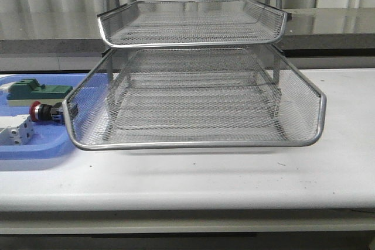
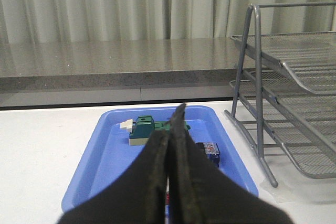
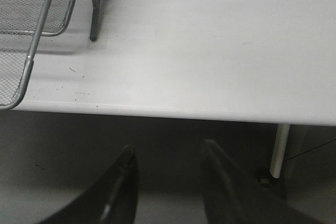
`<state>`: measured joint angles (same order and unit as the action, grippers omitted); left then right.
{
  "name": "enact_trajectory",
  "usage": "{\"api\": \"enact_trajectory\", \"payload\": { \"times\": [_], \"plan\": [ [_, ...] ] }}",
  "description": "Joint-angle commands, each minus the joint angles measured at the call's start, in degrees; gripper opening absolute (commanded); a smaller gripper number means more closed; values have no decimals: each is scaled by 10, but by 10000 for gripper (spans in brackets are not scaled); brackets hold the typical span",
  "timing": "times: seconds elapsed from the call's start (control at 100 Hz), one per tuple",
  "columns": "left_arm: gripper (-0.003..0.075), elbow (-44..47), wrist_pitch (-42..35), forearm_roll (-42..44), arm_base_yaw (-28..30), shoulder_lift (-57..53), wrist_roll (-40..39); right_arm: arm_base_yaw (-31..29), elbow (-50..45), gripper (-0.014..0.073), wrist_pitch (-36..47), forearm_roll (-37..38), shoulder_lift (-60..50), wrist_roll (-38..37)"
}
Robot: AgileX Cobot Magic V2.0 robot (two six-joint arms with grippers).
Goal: Place button on rack with both arms
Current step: 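Release the tier and move the left gripper over the blue tray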
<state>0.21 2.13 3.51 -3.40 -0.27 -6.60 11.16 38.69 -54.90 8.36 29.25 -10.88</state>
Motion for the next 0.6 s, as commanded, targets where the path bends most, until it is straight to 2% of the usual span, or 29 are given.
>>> {"api": "enact_trajectory", "payload": {
  "times": [0.0, 0.14, 0.23, 0.59],
  "plan": [
    [-20, 19, -48, -4, -4, -18, -2, 0, 21, 166, 29, 14, 1, -2],
    [-20, 19, -48, -4, -4, -18, -2, 0, 21, -5, 29, 14, 1, -2],
    [-20, 19, -48, -4, -4, -18, -2, 0, 21, -74, 29, 14, 1, -2],
    [-20, 19, -48, -4, -4, -18, -2, 0, 21, -70, 26, 14, 1, -2]
  ]
}}
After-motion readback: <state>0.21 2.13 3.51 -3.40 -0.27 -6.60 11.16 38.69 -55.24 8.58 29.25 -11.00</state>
